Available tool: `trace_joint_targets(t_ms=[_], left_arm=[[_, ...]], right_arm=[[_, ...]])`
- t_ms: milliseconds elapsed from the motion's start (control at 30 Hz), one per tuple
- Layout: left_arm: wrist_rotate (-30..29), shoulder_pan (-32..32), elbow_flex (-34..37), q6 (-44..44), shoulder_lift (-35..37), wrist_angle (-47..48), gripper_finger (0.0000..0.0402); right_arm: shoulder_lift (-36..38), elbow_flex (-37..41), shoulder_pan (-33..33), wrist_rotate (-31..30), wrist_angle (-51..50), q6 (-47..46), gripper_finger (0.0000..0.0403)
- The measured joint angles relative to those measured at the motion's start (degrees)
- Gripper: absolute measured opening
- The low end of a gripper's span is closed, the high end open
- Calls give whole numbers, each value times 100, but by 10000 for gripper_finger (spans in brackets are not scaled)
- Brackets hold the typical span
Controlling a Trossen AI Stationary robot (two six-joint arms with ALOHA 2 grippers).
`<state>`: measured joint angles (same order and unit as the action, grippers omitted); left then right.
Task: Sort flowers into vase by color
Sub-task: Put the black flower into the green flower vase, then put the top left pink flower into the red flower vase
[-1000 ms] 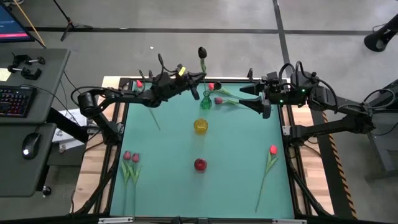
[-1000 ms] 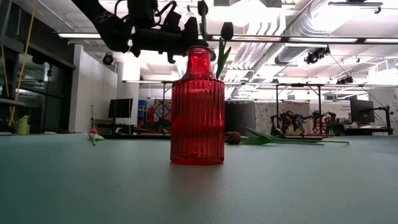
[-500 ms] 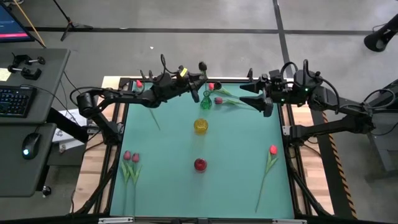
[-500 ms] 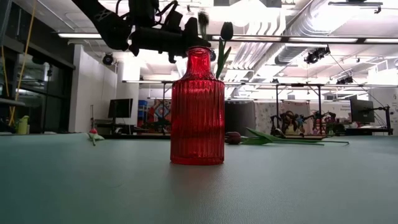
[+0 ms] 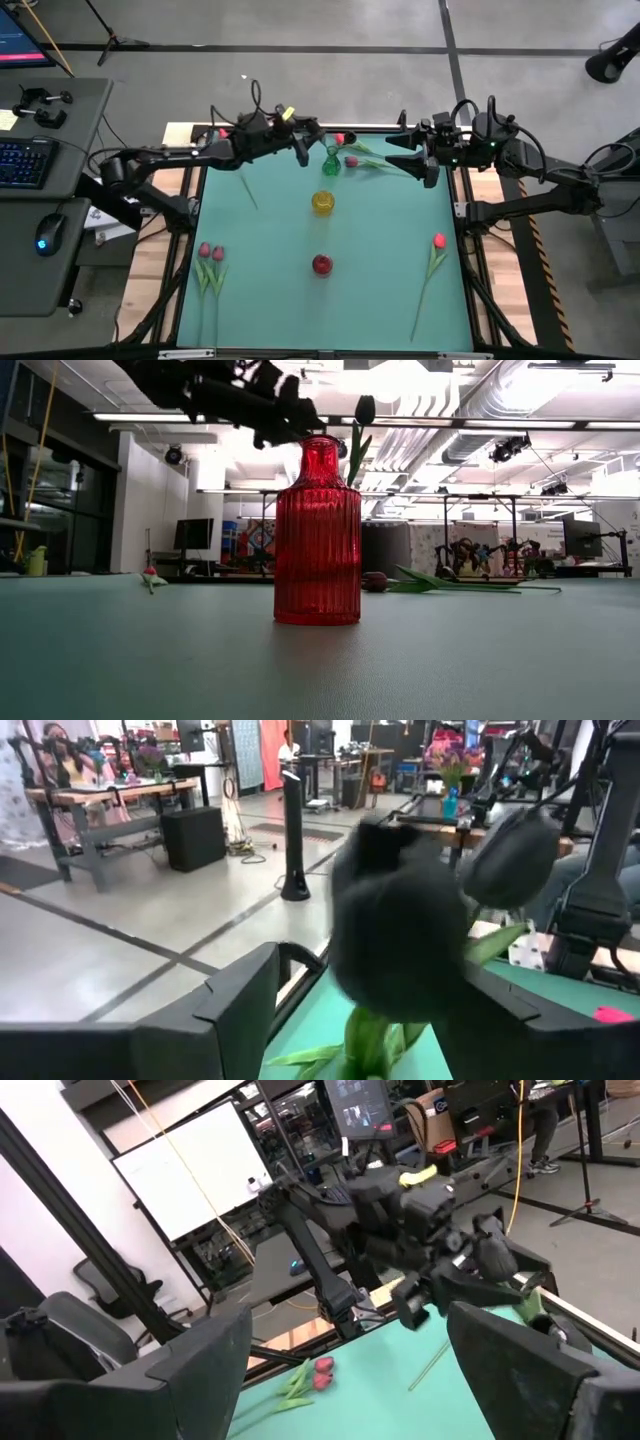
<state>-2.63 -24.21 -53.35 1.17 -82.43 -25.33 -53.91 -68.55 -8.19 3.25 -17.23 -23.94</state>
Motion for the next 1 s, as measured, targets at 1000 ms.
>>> trace_joint_targets(t_ms=[1000], left_arm=[[487,786,-1,-711,2524,1795,225]], right_arm=[[-2,2,-2,39,829,341,325]])
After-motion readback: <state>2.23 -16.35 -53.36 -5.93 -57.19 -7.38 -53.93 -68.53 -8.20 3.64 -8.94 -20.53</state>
